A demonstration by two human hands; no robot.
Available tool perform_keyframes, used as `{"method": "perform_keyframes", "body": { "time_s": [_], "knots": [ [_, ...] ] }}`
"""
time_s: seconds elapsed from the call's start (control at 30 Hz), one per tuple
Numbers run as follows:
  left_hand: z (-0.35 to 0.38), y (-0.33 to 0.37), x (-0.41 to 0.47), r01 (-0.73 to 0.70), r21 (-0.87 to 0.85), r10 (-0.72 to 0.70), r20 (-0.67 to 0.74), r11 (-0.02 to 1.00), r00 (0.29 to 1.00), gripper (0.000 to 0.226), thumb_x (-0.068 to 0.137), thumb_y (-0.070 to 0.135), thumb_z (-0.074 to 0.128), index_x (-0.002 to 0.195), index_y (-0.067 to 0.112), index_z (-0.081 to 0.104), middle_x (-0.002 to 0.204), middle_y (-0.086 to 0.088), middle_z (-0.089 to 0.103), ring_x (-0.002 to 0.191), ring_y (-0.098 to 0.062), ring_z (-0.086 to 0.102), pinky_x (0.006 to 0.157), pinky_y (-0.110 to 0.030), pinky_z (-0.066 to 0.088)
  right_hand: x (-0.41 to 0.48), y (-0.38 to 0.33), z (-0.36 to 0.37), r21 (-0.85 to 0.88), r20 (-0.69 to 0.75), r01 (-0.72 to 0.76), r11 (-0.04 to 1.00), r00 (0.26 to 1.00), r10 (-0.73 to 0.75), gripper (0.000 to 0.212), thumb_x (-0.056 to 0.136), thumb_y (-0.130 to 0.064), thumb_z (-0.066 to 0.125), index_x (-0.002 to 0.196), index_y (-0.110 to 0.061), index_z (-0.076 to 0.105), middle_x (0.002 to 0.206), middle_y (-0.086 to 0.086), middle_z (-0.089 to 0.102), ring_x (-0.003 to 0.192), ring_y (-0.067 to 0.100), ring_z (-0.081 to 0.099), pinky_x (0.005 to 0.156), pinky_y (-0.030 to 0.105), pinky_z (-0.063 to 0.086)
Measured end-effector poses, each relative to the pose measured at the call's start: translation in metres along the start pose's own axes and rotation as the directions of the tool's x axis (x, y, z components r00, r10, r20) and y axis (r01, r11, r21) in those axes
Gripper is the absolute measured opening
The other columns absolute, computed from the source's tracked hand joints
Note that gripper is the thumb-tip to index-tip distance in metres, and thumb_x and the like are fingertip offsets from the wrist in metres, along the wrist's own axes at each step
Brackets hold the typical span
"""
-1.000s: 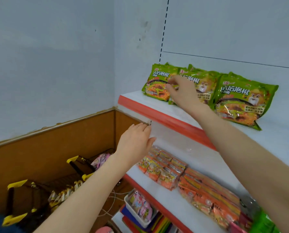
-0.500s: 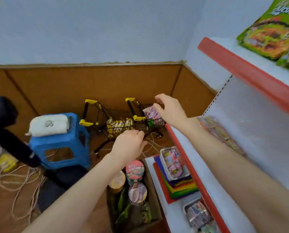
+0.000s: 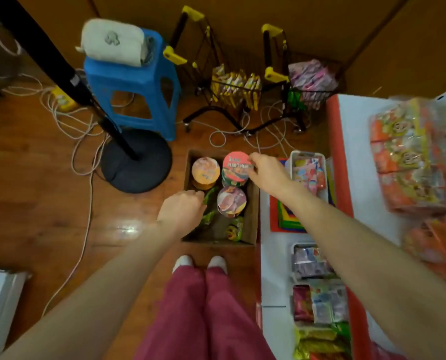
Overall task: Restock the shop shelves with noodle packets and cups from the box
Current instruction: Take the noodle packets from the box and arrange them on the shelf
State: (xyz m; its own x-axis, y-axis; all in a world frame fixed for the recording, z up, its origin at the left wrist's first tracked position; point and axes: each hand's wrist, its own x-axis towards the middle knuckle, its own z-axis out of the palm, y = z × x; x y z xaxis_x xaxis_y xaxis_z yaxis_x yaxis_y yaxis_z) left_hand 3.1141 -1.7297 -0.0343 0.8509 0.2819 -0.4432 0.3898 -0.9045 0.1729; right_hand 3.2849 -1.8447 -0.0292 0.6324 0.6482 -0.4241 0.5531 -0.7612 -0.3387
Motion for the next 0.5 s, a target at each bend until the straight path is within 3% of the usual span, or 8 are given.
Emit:
{"method": "perform_keyframes", "body": {
  "time_s": [0.1,0.27,0.5],
  "knots": [
    [0.053,-0.009,0.016,0.022,0.004,-0.022,0.093,1.0,0.995,0.035,0.098,0.03,0.037,0.125,0.009,0.046,0.119,-0.011,0.057,0.109,-0.03,0.055,0.08,-0.037,0.047,0.009,0.022,0.068,-0.035,0.126,-0.037,0.999,0.991,0.041,0.032,0.094,-0.02,0.047,0.123,-0.007,0.05,0.11,0.019,0.063,0.101,0.036,0.06,0.074,0.039,0.048],
    [0.159,-0.028,0.066,0.036,0.007,-0.037,0.237,0.999,0.971,0.029,0.097,0.027,0.04,0.116,0.006,0.048,0.117,-0.015,0.057,0.109,-0.035,0.054,0.082,-0.04,0.046,0.024,0.072,0.191,-0.065,0.282,-0.117,0.991,0.951,0.131,0.028,0.093,-0.02,0.049,0.118,-0.008,0.054,0.114,0.019,0.061,0.105,0.036,0.057,0.079,0.04,0.047],
    [0.306,-0.054,0.148,0.072,0.042,-0.08,0.26,0.997,0.962,0.029,0.097,0.024,0.042,0.119,0.005,0.048,0.115,-0.016,0.057,0.104,-0.034,0.056,0.077,-0.04,0.048,0.061,0.14,0.339,-0.09,0.392,-0.217,0.972,0.889,0.235,0.026,0.092,-0.016,0.05,0.114,-0.003,0.054,0.114,0.02,0.061,0.104,0.035,0.059,0.078,0.036,0.047]
  ]
}}
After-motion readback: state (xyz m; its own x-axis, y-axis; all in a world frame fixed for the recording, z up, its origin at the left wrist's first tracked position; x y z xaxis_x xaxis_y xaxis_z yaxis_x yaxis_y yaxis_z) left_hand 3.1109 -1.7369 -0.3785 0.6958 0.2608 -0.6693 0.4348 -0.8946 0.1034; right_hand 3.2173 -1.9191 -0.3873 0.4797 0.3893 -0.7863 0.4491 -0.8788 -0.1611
